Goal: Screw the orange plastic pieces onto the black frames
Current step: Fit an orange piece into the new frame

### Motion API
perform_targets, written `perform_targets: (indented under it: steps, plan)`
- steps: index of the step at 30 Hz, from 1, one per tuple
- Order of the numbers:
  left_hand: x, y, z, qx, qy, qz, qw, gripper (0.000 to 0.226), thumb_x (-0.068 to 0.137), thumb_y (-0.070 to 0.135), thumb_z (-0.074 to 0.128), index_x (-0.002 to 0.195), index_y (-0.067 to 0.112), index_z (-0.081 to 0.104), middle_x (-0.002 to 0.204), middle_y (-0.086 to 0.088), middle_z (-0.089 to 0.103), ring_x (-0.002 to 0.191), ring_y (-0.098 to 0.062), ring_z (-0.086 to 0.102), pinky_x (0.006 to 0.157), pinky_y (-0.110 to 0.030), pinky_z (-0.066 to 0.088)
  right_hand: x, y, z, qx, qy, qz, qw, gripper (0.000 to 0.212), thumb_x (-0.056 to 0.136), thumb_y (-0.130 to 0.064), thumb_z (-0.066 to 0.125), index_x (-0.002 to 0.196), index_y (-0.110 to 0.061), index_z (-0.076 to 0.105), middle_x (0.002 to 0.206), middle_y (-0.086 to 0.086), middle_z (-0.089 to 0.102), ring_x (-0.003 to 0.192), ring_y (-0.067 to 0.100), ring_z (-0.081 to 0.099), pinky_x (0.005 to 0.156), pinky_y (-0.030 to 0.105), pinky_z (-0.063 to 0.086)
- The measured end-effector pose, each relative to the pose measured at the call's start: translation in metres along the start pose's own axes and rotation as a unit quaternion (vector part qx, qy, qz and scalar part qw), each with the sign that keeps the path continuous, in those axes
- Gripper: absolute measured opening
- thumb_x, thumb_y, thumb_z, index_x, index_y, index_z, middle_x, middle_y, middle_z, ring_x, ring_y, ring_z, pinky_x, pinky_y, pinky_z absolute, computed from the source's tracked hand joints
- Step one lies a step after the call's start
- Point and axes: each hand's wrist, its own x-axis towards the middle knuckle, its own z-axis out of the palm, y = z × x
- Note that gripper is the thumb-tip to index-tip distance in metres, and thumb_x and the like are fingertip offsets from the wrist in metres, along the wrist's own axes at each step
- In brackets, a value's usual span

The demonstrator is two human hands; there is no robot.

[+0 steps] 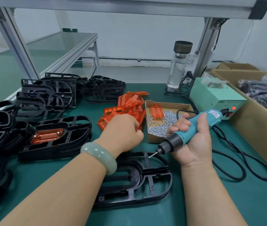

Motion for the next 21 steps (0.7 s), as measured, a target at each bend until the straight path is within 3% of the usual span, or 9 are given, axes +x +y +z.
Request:
perform_targets:
  steps: [2, 4, 5, 8, 11, 14, 21]
  plan:
    - [-0.005, -0.009, -0.004, -0.055, 0.054, -0.032, 0.996, 0.020, 0.081, 0.021, 0.055, 0.075, 0.012, 0.072, 0.079, -0.005, 0.070, 0.073, -0.019, 0.062, 0.066, -0.024, 0.048, 0.000, 0.000, 0.000, 0.000, -0.002, -0.001, 1.000, 0.034, 0.078, -0.049, 0.058, 0.084, -0.016, 0.051, 0.056, -0.010, 0.044, 0.042, 0.002, 0.045, 0.047, 0.016, 0.044]
    - [-0.010, -0.016, -0.005, -0.172, 0.091, -0.094, 0.976, 0.022, 0.084, 0.018, 0.056, 0.068, 0.011, 0.069, 0.072, -0.008, 0.068, 0.056, -0.016, 0.058, 0.052, -0.019, 0.045, 0.000, 0.000, -0.001, 0.001, -0.002, 0.000, 1.000, 0.034, 0.078, -0.049, 0.058, 0.084, -0.016, 0.052, 0.057, -0.010, 0.044, 0.043, 0.002, 0.045, 0.047, 0.017, 0.044]
    - [-0.014, -0.018, -0.006, -0.275, 0.097, -0.135, 0.947, 0.023, 0.086, 0.017, 0.057, 0.068, 0.010, 0.069, 0.072, -0.004, 0.069, 0.054, -0.013, 0.060, 0.049, -0.016, 0.046, 0.000, 0.000, -0.001, 0.003, -0.001, 0.002, 1.000, 0.034, 0.078, -0.050, 0.058, 0.084, -0.016, 0.052, 0.057, -0.010, 0.044, 0.043, 0.002, 0.045, 0.047, 0.017, 0.044]
    - [-0.026, -0.018, -0.010, -0.562, 0.060, -0.223, 0.795, 0.015, 0.093, 0.016, 0.056, 0.090, 0.011, 0.070, 0.087, -0.007, 0.073, 0.067, -0.017, 0.071, 0.052, -0.016, 0.052, 0.000, 0.000, -0.001, 0.008, 0.000, 0.005, 1.000, 0.034, 0.077, -0.049, 0.059, 0.084, -0.016, 0.053, 0.058, -0.010, 0.045, 0.043, 0.002, 0.045, 0.047, 0.016, 0.044]
    - [-0.038, -0.017, -0.010, -0.648, 0.039, -0.231, 0.725, 0.016, 0.095, 0.012, 0.052, 0.099, 0.007, 0.066, 0.084, -0.012, 0.074, 0.066, -0.022, 0.071, 0.049, -0.016, 0.051, 0.000, 0.001, 0.000, 0.007, 0.002, 0.004, 1.000, 0.034, 0.077, -0.049, 0.059, 0.084, -0.016, 0.053, 0.058, -0.010, 0.044, 0.043, 0.002, 0.045, 0.048, 0.016, 0.044]
    - [-0.048, -0.017, -0.009, -0.677, 0.033, -0.229, 0.698, 0.017, 0.095, 0.010, 0.050, 0.098, 0.011, 0.067, 0.085, -0.015, 0.073, 0.066, -0.025, 0.071, 0.048, -0.018, 0.052, -0.001, 0.000, 0.000, 0.006, 0.004, 0.005, 1.000, 0.035, 0.080, -0.050, 0.057, 0.083, -0.016, 0.053, 0.058, -0.011, 0.044, 0.043, 0.002, 0.045, 0.048, 0.015, 0.043]
    - [-0.060, -0.021, -0.008, -0.692, 0.019, -0.217, 0.688, 0.015, 0.092, 0.014, 0.054, 0.102, 0.011, 0.066, 0.087, -0.016, 0.073, 0.070, -0.025, 0.072, 0.051, -0.018, 0.053, -0.001, 0.001, 0.000, 0.006, 0.010, 0.008, 1.000, 0.038, 0.090, -0.053, 0.051, 0.082, -0.016, 0.052, 0.058, -0.011, 0.045, 0.044, 0.002, 0.045, 0.049, 0.015, 0.043]
